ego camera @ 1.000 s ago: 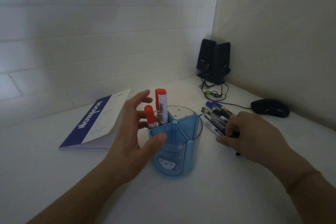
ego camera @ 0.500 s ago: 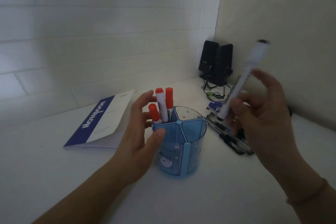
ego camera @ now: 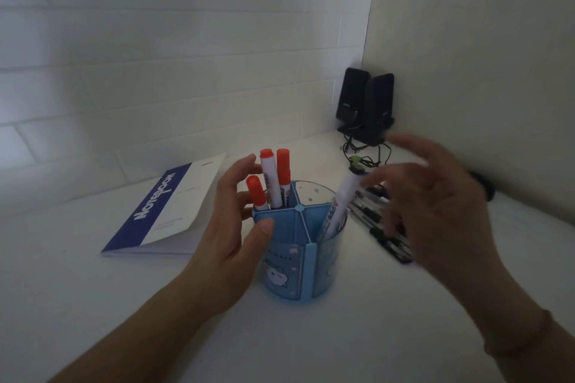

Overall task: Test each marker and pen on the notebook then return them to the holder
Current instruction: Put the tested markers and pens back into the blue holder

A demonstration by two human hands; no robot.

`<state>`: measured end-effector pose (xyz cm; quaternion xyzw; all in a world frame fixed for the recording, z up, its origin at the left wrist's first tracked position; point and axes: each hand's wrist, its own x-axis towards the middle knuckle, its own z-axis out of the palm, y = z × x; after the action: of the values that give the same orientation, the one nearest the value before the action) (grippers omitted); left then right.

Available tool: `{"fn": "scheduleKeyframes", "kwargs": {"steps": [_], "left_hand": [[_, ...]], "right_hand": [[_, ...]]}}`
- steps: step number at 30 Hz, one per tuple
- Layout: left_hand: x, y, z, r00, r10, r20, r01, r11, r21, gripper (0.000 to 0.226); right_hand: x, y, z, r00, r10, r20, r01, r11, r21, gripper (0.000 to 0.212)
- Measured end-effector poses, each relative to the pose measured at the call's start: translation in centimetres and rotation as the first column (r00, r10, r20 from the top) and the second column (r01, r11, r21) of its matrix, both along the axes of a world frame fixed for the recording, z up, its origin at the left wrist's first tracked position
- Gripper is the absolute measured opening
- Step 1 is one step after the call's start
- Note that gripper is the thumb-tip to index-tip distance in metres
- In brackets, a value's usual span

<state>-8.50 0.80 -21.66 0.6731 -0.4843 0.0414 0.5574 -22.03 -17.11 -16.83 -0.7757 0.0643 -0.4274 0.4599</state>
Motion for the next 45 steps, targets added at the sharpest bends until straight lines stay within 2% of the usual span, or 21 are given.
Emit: {"fn": "scheduleKeyframes", "kwargs": {"steps": [2,3,4,6,7,8,10,16,22,25,27,28,30,31,34,35,37,39,41,45], "left_hand": [[0.3,0.0,-0.3,1.0,0.03,0.0,-0.03,1.0,-0.003,0.051],[0.5,0.1,-0.5,0.999,0.051,-0.003,-0.051,0.999,-0.003,0.051],[0.6,0.1,-0.5,0.997,0.074,-0.007,-0.074,0.997,-0.004,0.051],[0.6,0.2,-0.4,0.993,0.114,-0.014,-0.114,0.993,-0.006,0.049],[0.5,0.2,-0.3,0.992,0.127,-0.017,-0.127,0.992,-0.005,0.049],[0.4,0.2,-0.3,0.991,0.131,-0.022,-0.131,0.991,-0.004,0.048],[0.3,0.2,-0.1,0.992,0.124,-0.031,-0.124,0.992,-0.001,0.048],[0.3,0.4,-0.1,0.993,0.115,-0.037,-0.116,0.993,-0.013,0.051],[0.5,0.2,0.1,0.978,0.207,-0.014,-0.207,0.974,-0.087,0.044],[0.6,0.3,0.3,0.961,0.275,-0.002,-0.272,0.95,-0.15,0.035],[0.5,0.5,0.3,0.975,0.22,-0.012,-0.219,0.965,-0.144,0.038],[0.3,0.5,0.4,0.985,0.174,-0.012,-0.174,0.978,-0.112,0.048],[0.1,0.7,0.3,0.993,0.117,0.023,-0.117,0.993,-0.007,0.072],[0.1,0.7,0.3,0.994,0.104,0.041,-0.106,0.994,0.037,0.077],[0.0,0.6,0.2,0.994,0.077,0.072,-0.082,0.994,0.075,0.075],[0.0,0.6,0.2,0.995,0.07,0.072,-0.075,0.995,0.071,0.072],[-0.1,0.5,0.2,0.997,0.06,0.056,-0.063,0.997,0.052,0.068],[-0.1,0.5,0.2,0.998,0.058,0.024,-0.058,0.998,0.034,0.064],[-0.1,0.5,0.1,0.998,0.064,-0.002,-0.064,0.997,0.035,0.059],[-0.1,0.3,0.1,0.997,0.072,-0.012,-0.072,0.997,0.037,0.055]], "right_hand": [[-0.1,-2.3,0.3,0.992,-0.12,0.043,0.117,0.99,0.076,0.016],[-0.2,-3.8,0.1,0.979,-0.204,0.003,0.204,0.977,0.065,0.012],[-0.2,-5.3,-0.4,0.947,-0.31,-0.088,0.31,0.951,-0.014,0.011],[-0.3,-8.2,-2.0,0.772,-0.54,-0.336,0.456,0.838,-0.299,0.021],[-0.2,-9.4,-2.9,0.664,-0.605,-0.438,0.452,0.793,-0.41,0.029],[-0.1,-10.3,-3.6,0.583,-0.624,-0.519,0.423,0.78,-0.462,0.034],[0.1,-11.2,-4.6,0.491,-0.59,-0.641,0.36,0.808,-0.467,0.037],[0.7,-12.1,-5.4,0.41,-0.511,-0.756,0.337,0.855,-0.395,0.04],[0.7,-12.2,-5.0,0.461,-0.445,-0.768,0.413,0.873,-0.259,0.023],[0.6,-11.8,-4.9,0.445,-0.438,-0.781,0.357,0.887,-0.294,0.021],[0.5,-11.3,-4.5,0.484,-0.458,-0.745,0.325,0.885,-0.333,0.024],[0.3,-11.1,-4.1,0.538,-0.46,-0.706,0.329,0.886,-0.326,0.024],[0.0,-10.7,-3.2,0.668,-0.448,-0.594,0.38,0.892,-0.245,0.023],[-0.3,-10.5,-2.8,0.724,-0.444,-0.528,0.409,0.893,-0.189,0.021],[-0.8,-9.5,-1.3,0.866,-0.402,-0.296,0.418,0.908,-0.01,0.015],[-1.0,-8.8,-0.8,0.915,-0.354,-0.195,0.374,0.924,0.079,0.014],[-1.3,-7.0,0.6,0.978,-0.196,0.068,0.169,0.944,0.284,0.012],[-1.7,-5.3,1.8,0.95,-0.043,0.309,-0.079,0.926,0.37,0.019],[-1.9,-3.6,2.4,0.924,0.03,0.382,-0.153,0.943,0.296,0.031],[-1.3,-0.4,2.0,0.963,-0.009,0.271,0.017,0.999,-0.027,0.034]]}}
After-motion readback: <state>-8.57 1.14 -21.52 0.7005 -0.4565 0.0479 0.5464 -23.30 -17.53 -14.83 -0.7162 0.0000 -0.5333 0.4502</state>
